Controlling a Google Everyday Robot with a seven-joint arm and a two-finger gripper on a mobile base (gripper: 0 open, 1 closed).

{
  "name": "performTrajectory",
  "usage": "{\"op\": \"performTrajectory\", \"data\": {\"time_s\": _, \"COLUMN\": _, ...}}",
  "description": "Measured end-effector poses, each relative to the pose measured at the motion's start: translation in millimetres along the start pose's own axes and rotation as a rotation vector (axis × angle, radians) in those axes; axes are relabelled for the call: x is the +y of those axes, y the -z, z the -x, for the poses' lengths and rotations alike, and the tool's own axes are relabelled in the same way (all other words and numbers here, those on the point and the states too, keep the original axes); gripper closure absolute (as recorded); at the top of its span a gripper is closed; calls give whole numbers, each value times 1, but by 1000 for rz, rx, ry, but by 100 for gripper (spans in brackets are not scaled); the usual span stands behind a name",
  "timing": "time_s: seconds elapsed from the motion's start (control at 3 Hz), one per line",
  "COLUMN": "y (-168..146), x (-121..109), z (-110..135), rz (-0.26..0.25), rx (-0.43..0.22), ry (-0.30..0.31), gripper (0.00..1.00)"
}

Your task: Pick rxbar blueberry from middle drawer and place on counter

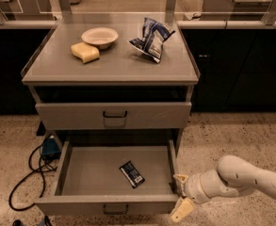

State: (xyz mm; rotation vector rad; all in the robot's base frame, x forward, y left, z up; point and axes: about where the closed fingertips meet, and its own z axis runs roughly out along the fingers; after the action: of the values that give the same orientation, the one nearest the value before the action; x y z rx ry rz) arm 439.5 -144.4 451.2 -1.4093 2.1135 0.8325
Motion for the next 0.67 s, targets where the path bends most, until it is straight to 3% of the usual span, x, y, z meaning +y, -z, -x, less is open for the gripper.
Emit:
{"op": "performTrajectory", "data": {"time_s": 0.33, "y": -3, "x": 1, "z": -2, "rz": 13, "rx": -11, "ry": 3, "gripper": 0}}
{"op": "performTrajectory", "data": {"time_s": 0.67, "y": -5, "x": -7, "z": 23, "rz": 26, "rx": -195, "ry": 42, "gripper": 0}}
